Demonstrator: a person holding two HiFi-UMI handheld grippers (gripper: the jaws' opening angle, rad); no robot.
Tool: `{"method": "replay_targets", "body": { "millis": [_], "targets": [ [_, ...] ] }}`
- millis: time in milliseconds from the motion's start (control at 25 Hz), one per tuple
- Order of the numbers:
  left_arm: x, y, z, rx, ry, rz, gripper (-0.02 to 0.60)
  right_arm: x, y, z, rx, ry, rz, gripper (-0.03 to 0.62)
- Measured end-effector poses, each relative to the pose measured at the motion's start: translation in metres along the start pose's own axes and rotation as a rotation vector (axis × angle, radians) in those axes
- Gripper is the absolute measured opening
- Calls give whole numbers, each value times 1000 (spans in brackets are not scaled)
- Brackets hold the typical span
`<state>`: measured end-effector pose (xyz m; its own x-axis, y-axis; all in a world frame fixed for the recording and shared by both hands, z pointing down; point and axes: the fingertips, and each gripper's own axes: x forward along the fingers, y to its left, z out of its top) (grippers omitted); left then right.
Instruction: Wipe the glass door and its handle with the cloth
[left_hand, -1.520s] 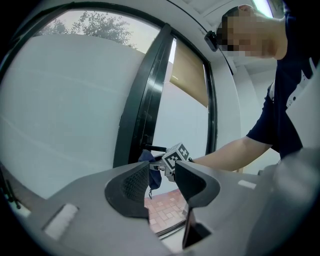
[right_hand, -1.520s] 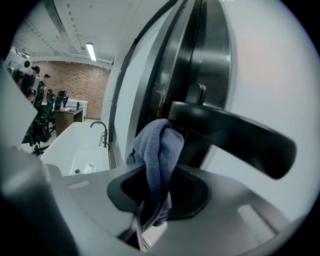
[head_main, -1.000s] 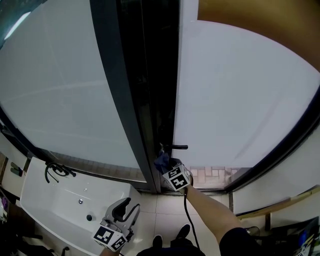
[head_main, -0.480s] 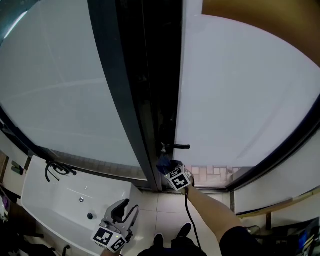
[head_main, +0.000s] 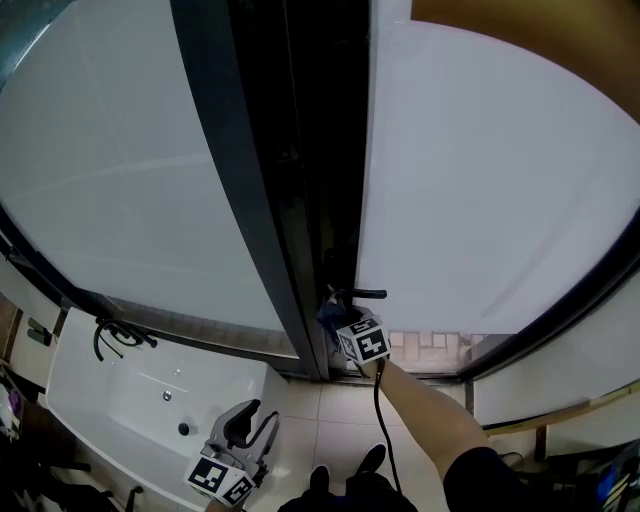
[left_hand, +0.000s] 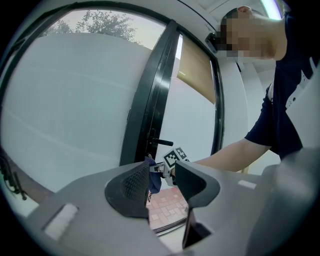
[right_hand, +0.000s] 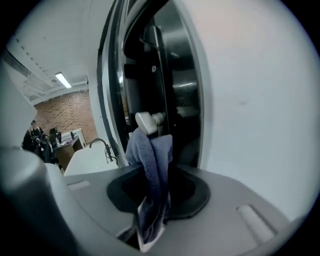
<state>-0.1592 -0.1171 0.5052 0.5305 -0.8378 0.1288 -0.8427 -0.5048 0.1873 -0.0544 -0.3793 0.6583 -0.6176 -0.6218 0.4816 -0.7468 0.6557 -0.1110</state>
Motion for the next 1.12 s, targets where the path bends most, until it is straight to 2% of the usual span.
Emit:
{"method": "replay_targets", "body": {
  "millis": [200, 520, 720, 800, 920, 1000, 1120],
  "targets": [
    [8, -4, 2, 0, -3, -22, 155, -12, -6, 10, -8, -41, -12, 83],
    [15, -8, 4, 5, -6, -55, 155, -41, -38, 21, -18, -88, -91, 83],
    [14, -10, 5, 6, -12, -67, 155, -54, -43, 14, 28, -99, -117, 80],
    [12, -8, 6, 5, -14, -68, 155, -55, -33, 7, -12, -77, -105, 80],
    [8, -6, 4, 1, -13, -62, 155, -45, 1, -5, -167, -14, -42, 78],
    [5, -6, 5, 2, -17, -57, 155, -32, 19, -8, -234, 12, -3, 78],
    [2, -6, 7, 6, -21, -49, 155, -17, 21, -5, -188, 39, 2, 78]
  ]
}}
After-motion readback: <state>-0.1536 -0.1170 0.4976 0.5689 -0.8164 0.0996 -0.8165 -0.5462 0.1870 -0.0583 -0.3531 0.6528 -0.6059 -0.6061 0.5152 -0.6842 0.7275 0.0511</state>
